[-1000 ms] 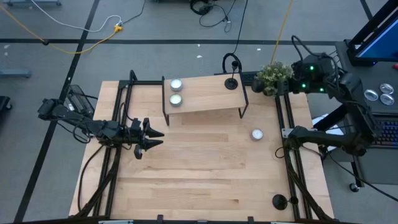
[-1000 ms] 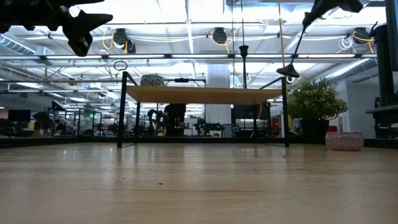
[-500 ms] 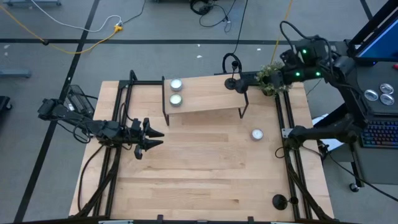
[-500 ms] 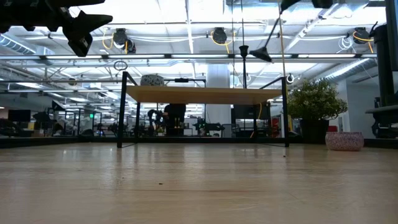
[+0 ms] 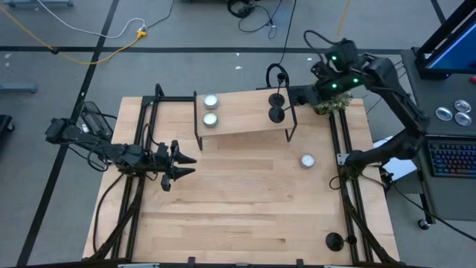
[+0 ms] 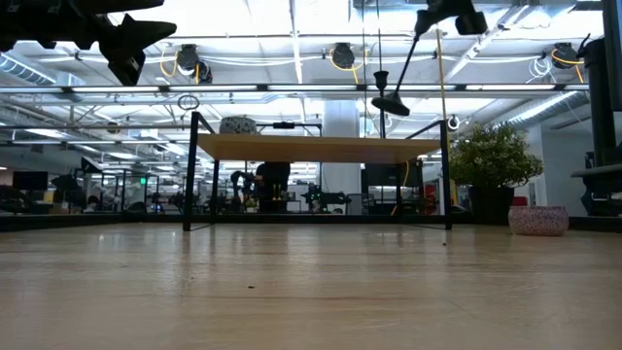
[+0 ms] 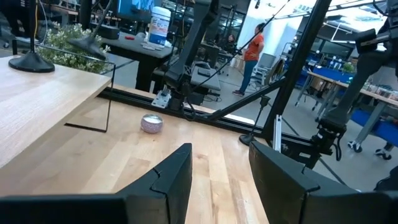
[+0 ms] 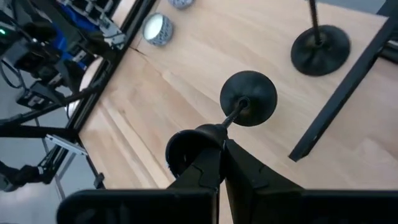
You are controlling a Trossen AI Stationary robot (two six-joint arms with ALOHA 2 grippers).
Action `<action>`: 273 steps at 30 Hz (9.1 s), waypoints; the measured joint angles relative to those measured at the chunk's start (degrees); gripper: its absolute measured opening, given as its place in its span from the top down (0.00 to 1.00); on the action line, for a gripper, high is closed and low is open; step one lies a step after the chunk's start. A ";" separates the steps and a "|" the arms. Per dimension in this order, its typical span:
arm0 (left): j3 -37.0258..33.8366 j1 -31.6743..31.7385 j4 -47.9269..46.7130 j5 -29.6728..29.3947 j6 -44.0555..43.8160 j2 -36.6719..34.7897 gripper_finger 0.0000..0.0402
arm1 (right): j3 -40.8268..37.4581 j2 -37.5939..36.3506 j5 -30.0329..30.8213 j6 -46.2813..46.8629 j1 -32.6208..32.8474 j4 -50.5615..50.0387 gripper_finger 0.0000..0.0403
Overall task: Pick & Place candle stick holders
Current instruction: Put the top black candle holder on the shelf, then put the black candle holder on the shelf
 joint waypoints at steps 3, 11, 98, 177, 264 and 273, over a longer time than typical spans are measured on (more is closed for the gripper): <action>0.00 0.00 -0.10 0.00 0.00 0.00 0.59 | 0.00 1.26 -0.67 -0.02 -0.01 0.00 1.00; 0.00 0.00 -0.92 0.00 -0.42 0.00 0.59 | 0.00 2.26 0.48 -0.43 -0.23 -1.38 1.00; 0.00 0.00 -0.95 0.00 -0.39 0.00 0.59 | 5.33 9.22 1.78 -3.09 -2.50 -7.29 1.00; 0.00 0.00 -1.00 0.00 -0.02 0.00 0.59 | 5.31 11.14 1.08 -2.55 -2.71 -5.91 0.96; 0.00 0.00 -2.45 -3.30 -0.59 0.00 0.59 | 5.29 -0.14 0.94 -8.26 -4.80 1.65 0.72; 0.00 0.00 -2.45 -3.28 -0.46 0.00 0.59 | 5.29 -5.73 0.99 -10.81 -4.80 -5.25 0.74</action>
